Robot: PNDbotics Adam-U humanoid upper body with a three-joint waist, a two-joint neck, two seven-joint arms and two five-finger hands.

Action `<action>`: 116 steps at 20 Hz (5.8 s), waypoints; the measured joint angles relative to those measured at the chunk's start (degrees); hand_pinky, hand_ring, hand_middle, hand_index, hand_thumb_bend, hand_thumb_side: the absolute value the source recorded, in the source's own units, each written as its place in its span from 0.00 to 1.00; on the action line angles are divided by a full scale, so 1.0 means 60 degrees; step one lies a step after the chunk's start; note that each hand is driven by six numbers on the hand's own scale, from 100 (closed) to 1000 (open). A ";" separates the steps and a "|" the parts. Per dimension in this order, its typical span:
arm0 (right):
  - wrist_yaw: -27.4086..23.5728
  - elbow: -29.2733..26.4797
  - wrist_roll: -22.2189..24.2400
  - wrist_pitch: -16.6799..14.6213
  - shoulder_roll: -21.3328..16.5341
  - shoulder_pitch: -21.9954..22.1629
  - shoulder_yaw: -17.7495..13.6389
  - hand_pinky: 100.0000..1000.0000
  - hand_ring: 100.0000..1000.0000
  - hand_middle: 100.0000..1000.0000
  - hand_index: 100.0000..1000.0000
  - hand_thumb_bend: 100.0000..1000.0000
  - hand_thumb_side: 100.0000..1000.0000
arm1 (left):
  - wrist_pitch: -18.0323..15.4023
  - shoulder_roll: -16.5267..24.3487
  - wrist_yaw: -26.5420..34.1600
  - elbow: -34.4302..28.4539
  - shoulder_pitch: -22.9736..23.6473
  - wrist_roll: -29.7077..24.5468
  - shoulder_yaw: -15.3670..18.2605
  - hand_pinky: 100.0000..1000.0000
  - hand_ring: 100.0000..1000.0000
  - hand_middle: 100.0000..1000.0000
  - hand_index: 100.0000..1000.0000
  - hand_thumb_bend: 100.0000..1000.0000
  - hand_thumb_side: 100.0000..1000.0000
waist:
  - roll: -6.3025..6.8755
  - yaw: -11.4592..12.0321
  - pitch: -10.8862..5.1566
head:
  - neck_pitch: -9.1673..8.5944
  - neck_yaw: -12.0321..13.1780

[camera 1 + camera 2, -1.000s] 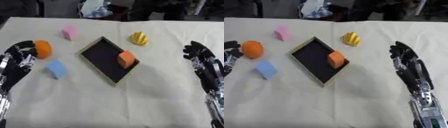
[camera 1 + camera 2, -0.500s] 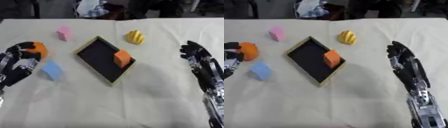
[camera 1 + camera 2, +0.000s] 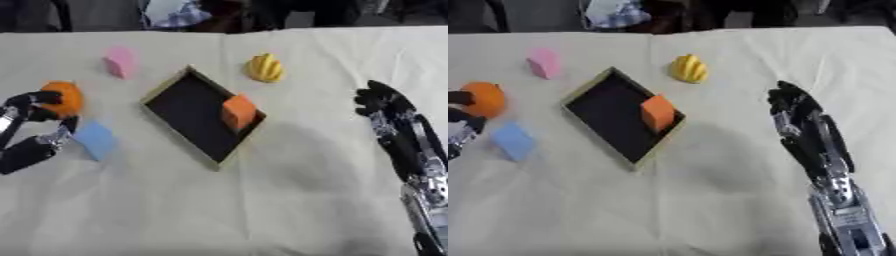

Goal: Pick up objects on the table and place them in the box.

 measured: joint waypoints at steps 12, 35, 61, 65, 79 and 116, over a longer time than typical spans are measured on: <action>0.0004 0.0000 0.0002 0.0000 -0.0034 -0.0029 0.0005 0.79 0.81 0.75 0.88 0.00 0.54 | 0.0087 0.0150 -0.0120 0.0146 -0.0048 -0.0116 -0.0127 0.79 0.71 0.77 0.87 0.34 0.41 | 0.0084 -0.0111 0.0000 | 0.0000 0.0010; 0.0009 0.0001 0.0003 0.0000 -0.0043 -0.0075 0.0005 0.79 0.81 0.75 0.88 0.00 0.54 | 0.0098 0.0831 -0.1529 0.1302 -0.0839 -0.0908 -0.0950 0.79 0.71 0.77 0.87 0.33 0.41 | 0.0162 -0.0141 0.0000 | 0.0000 0.0014; 0.0009 0.0001 0.0003 0.0000 -0.0043 -0.0076 0.0005 0.79 0.81 0.75 0.88 0.00 0.54 | 0.0060 0.0908 -0.2574 0.1926 -0.1029 -0.1273 -0.1260 0.77 0.70 0.76 0.87 0.38 0.38 | 0.0162 -0.0197 0.0000 | 0.0000 0.0002; 0.0009 0.0001 0.0004 0.0001 -0.0043 -0.0076 0.0005 0.79 0.81 0.75 0.88 0.00 0.54 | 0.0016 0.0907 -0.2649 0.2017 -0.1054 -0.1321 -0.1315 0.77 0.69 0.74 0.86 0.35 0.34 | 0.0162 -0.0197 0.0000 | 0.0000 0.0002; 0.0009 0.0006 0.0005 0.0002 -0.0043 -0.0078 0.0005 0.79 0.81 0.75 0.88 0.00 0.55 | -0.0047 0.0905 -0.2921 0.2064 -0.1118 -0.1281 -0.1356 0.63 0.53 0.60 0.75 0.12 0.00 | 0.0162 -0.0191 0.0000 | 0.0000 0.0000; -0.0010 0.0056 0.0068 -0.0012 -0.0034 -0.0087 0.0123 0.79 0.81 0.75 0.87 0.00 0.54 | -0.1743 -0.0085 -0.3350 0.2894 -0.4867 -0.2135 -0.3832 0.68 0.54 0.60 0.75 0.15 0.00 | 0.0153 -0.0567 -0.0010 | 0.0000 0.0006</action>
